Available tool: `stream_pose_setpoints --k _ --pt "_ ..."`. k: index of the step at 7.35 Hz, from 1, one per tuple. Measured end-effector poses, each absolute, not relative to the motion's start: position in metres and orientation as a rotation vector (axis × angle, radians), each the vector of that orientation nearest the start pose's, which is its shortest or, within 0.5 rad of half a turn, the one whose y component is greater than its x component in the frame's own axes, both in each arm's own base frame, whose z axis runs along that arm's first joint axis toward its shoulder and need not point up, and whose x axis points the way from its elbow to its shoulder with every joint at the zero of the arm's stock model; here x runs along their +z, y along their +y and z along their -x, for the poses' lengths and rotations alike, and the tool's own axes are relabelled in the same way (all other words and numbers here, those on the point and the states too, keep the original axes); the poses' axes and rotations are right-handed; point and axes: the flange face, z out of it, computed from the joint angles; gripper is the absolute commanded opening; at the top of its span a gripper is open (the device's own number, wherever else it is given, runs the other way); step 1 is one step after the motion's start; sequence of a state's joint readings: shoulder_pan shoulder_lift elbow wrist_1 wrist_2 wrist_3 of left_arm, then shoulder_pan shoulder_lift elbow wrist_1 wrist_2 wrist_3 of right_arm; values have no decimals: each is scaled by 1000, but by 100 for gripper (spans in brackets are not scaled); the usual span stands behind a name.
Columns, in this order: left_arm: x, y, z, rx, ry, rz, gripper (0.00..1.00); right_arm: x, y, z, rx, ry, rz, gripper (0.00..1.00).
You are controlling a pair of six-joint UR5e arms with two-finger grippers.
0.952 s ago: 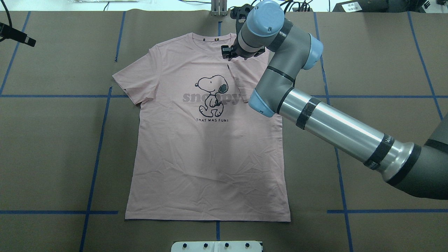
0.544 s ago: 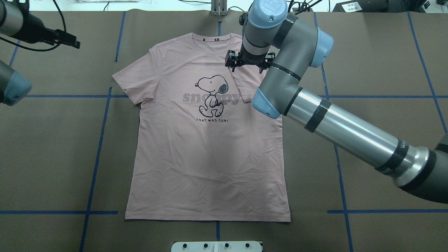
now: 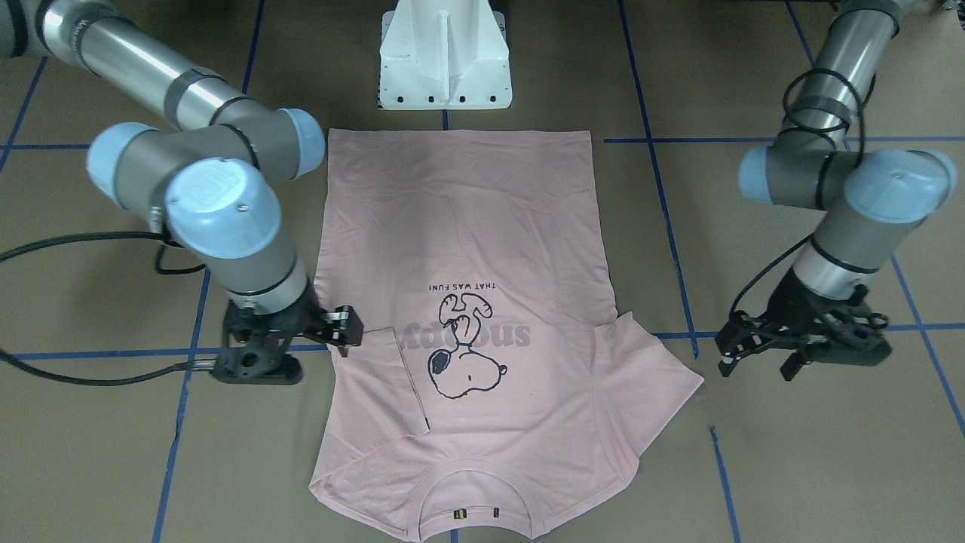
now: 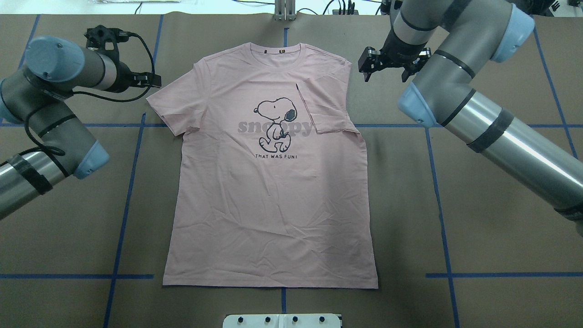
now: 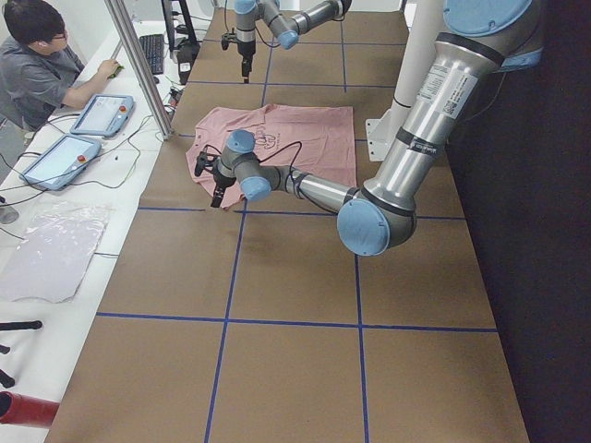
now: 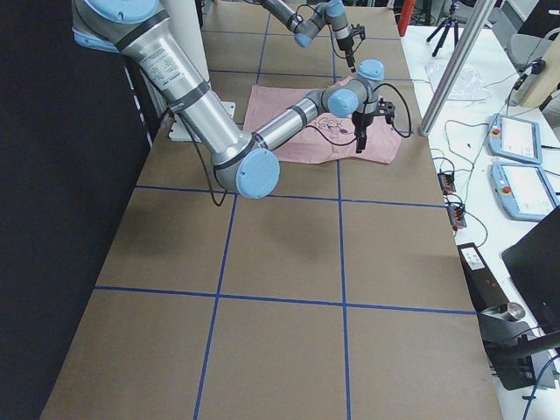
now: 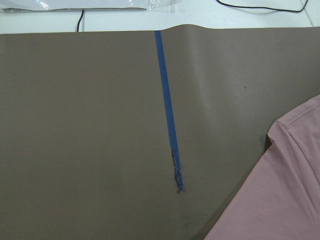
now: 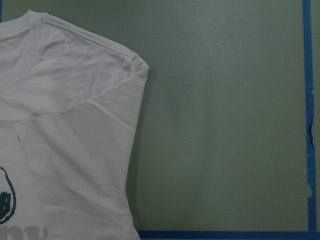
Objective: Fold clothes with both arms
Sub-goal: 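Release the sleeve and raise the right gripper while the left arm approaches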
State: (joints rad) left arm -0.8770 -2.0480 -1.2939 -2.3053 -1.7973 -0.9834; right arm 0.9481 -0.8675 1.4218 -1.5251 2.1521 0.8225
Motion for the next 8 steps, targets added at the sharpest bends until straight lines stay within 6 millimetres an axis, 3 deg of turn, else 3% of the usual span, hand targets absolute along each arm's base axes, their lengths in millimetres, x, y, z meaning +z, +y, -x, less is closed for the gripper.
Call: stream_pose_setpoints --k 2,4,5,7,8 --pt "446 -613 -396 -150 822 -461 93 310 -647 350 -2 -813 -56 100" --pt "458 -611 -404 -144 817 -454 87 311 -647 350 -1 -816 -56 100" --pt "465 -611 -405 -143 813 -451 73 311 -646 351 0 -817 -55 100" --pt "470 -611 -406 -139 810 -449 11 313 -645 353 1 -815 -51 100" --pt "469 -611 -406 -136 809 -449 0 313 -645 354 0 -815 -50 100"
